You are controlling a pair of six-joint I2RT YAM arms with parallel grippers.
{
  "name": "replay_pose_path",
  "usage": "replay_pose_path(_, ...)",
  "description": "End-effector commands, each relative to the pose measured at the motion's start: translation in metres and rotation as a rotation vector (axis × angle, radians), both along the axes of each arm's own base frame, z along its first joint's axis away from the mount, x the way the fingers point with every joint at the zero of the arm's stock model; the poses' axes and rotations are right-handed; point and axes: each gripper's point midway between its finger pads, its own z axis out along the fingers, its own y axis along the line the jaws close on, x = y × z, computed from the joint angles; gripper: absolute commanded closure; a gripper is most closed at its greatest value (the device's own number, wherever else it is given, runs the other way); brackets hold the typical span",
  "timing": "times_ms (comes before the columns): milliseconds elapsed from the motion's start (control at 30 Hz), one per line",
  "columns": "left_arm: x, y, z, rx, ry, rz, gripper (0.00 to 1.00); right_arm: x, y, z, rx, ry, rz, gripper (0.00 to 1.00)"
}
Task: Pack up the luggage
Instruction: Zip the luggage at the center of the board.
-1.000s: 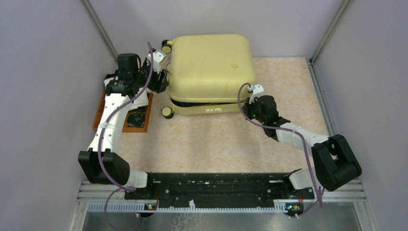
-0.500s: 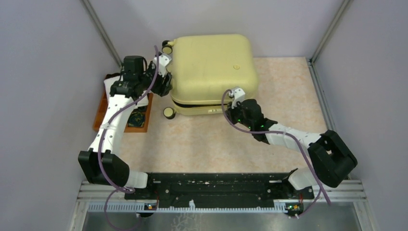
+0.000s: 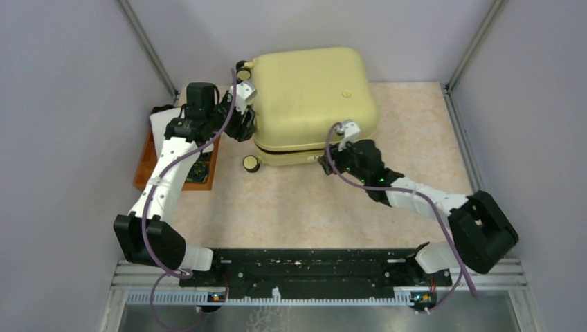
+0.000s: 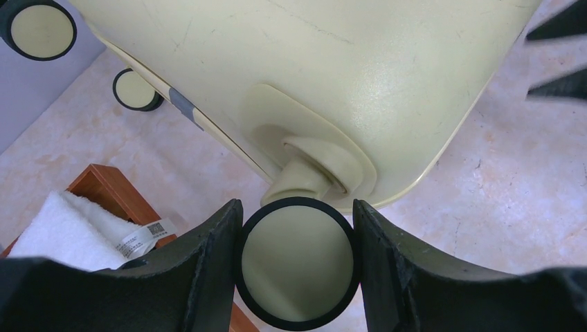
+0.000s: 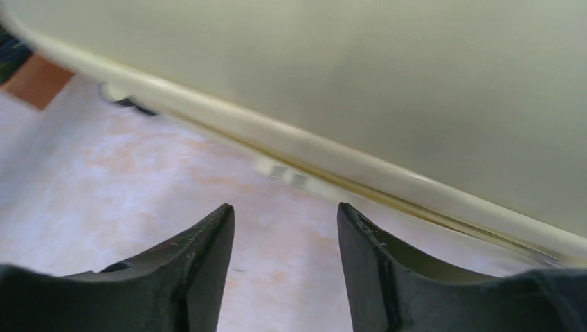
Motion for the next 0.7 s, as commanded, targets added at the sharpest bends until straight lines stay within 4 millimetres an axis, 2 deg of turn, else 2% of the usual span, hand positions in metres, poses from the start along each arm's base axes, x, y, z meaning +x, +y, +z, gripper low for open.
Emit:
replay_pose_path(0, 0.004, -0.009, 0.085, -0.066, -0.275, -0.045, 1.0, 0.025, -0.093, 0.024, 0.036, -0.05, -0.209, 0.38)
replay_pose_path(100, 0.005, -0.009, 0.085, -0.065, -0.279, -0.047, 1.0, 0.027, -0.13, 0.017, 0.026, -0.022, -0.228, 0.32)
replay_pose_path(200, 0.006, -0.009, 0.087, -0.068, -0.281, -0.045, 1.0, 0.029, -0.148, 0.008, 0.04, 0.004, -0.219, 0.31)
replay_pose_path(433, 0.006, -0.009, 0.086, -0.07, -0.27, -0.044, 1.0, 0.039, -0.139, -0.005, 0.058, 0.043, -0.175, 0.34)
replay_pose_path(667, 0.007, -0.01, 0.078, -0.069, -0.255, -0.044, 1.0, 0.056, -0.131, -0.005, 0.101, 0.036, -0.178, 0.48)
